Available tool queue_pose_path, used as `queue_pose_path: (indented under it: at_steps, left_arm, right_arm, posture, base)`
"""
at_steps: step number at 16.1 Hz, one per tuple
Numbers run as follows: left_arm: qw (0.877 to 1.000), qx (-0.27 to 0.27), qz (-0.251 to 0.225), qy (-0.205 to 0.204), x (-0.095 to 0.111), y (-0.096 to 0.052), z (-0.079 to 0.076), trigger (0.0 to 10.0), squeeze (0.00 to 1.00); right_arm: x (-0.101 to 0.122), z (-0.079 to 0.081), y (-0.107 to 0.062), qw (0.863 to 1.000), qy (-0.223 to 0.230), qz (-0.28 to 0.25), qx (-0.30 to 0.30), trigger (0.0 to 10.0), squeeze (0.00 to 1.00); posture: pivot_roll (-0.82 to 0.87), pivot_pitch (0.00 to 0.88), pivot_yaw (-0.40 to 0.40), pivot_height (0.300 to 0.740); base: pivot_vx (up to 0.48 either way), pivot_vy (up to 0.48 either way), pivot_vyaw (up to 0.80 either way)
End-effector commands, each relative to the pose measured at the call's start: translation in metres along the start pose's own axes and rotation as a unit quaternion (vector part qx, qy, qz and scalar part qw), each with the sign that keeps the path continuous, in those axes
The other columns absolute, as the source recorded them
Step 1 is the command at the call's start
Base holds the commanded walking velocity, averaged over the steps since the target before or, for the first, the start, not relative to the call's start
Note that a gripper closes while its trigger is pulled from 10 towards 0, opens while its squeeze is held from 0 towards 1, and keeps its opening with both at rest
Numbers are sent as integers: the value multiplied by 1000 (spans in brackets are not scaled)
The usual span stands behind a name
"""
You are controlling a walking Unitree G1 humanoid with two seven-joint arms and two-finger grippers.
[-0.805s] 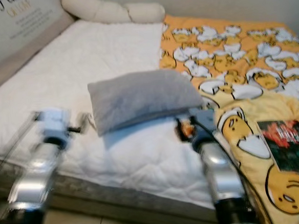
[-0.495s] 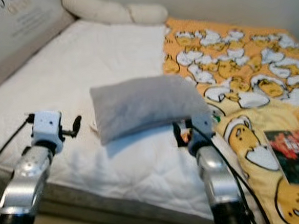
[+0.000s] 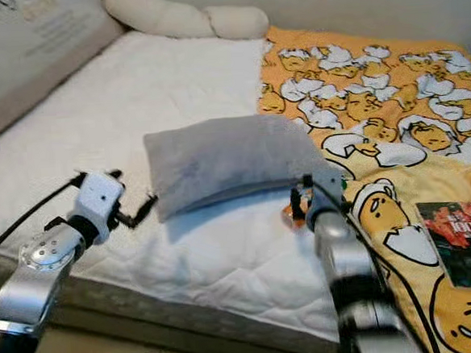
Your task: Clean up the room
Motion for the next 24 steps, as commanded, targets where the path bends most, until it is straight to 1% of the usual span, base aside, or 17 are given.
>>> queue_pose_path:
  at_steps: [1, 2, 3, 4, 5, 6, 7, 8, 9, 12, 15, 16, 19, 20, 21, 23, 24]
  left_arm:
    - [999, -30, 0, 15, 3, 3, -6, 10000, 0]
    - [999, -40, 3, 26, 3, 3, -6, 10000, 0]
    - [999, -42, 5, 31, 3, 3, -6, 10000, 0]
    - [998, -46, 5, 36, 5, 2, -6, 10000, 0]
    - [998, -48, 4, 36, 7, -2, -6, 10000, 0]
    - [998, -51, 4, 37, 7, -4, -6, 10000, 0]
    - [997, -61, 9, 44, 6, -10, -7, 10000, 0]
    - [997, -65, 9, 45, 6, -14, -8, 10000, 0]
    - [997, -69, 8, 43, 9, -19, -10, 10000, 0]
    - [995, -85, 4, 50, 19, -32, -13, 10000, 0]
    - [994, -93, 18, 51, 20, -45, -14, 10000, 0]
    - [994, -97, 22, 46, 20, -48, -18, 10000, 0]
    - [994, -101, 20, 35, 21, -48, -25, 10000, 0]
    - [994, -102, 19, 33, 22, -48, -25, 10000, 0]
    - [993, -116, 20, 32, 21, -46, -28, 10000, 0]
    - [992, -121, 24, 33, 21, -44, -29, 10000, 0]
    - [992, -120, 25, 33, 20, -42, -28, 10000, 0]
  right_arm:
    - [-3, -10, 4, 1000, 20, 16, -14, 10000, 1000]
    - [-1, -10, 8, 999, 33, 28, -14, 10000, 263]
    - [0, -10, 9, 999, 39, 30, -14, 10000, 0]
    - [3, -6, 12, 999, 38, 39, -2, 10000, 0]
    - [3, 0, 14, 998, 24, 49, 15, 10000, 0]
    - [3, 2, 15, 998, 20, 54, 19, 10000, 0]
    - [4, 0, 16, 998, 3, 64, 10, 10000, 0]
    - [5, 0, 16, 998, 10, 66, 3, 10000, 0]
    - [4, 0, 16, 997, 19, 71, 2, 10000, 0]
    - [-3, 0, 16, 993, 74, 88, -18, 10000, 0]
    - [-18, -8, 14, 991, 68, 109, -44, 10000, 0]
    - [-26, -16, 12, 989, 70, 120, -58, 10000, 0]
    - [-32, -30, 11, 985, 86, 128, -72, 10000, 0]
    - [-32, -31, 11, 985, 85, 129, -71, 10000, 0]
    - [-38, -30, 9, 981, 110, 145, -66, 10000, 0]
    - [-42, -29, 8, 976, 139, 156, -61, 9961, 0]
    - [-43, -27, 8, 974, 151, 158, -54, 4275, 0]
  posture:
    - [4, 0, -21, 740]
    - [11, 0, -23, 740]
    - [11, 0, -23, 740]
    - [25, 0, -24, 740]
    - [42, 0, -24, 740]
    - [47, 0, -24, 740]
    - [63, 0, -22, 740]
    - [74, 3, -20, 740]
    - [96, 38, -19, 740]
    - [157, 126, -12, 740]
    - [190, 181, 7, 740]
    - [190, 183, 3, 740]
    - [161, 154, -17, 740]
    - [157, 151, -18, 740]
    - [143, 130, -25, 740]
    - [141, 122, -28, 740]
    - [139, 110, -28, 740]
  base:
    - [0, 0, 0]
    - [0, 0, 0]
    - [0, 0, 0]
    - [0, 0, 0]
    - [0, 0, 0]
    - [0, 0, 0]
    - [0, 0, 0]
    - [0, 0, 0]
    - [0, 0, 0]
    - [0, 0, 0]
    - [0, 0, 0]
    - [0, 0, 0]
    - [0, 0, 0]
    - [0, 0, 0]
    - [0, 0, 0]
    - [0, 0, 0]
    - [0, 0, 0]
Point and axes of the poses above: a point about 5 cm out from each wrist's last joint towards the gripper, its own y axis pointing out of the wrist towards the gripper, its own x axis along the axis of the wrist's last joint, z = x × y, the point moved 5 cm from there along y, pointing out of the wrist towards the gripper, and after that the axes turned 5 degrees about -y, right-handed, at the moved point
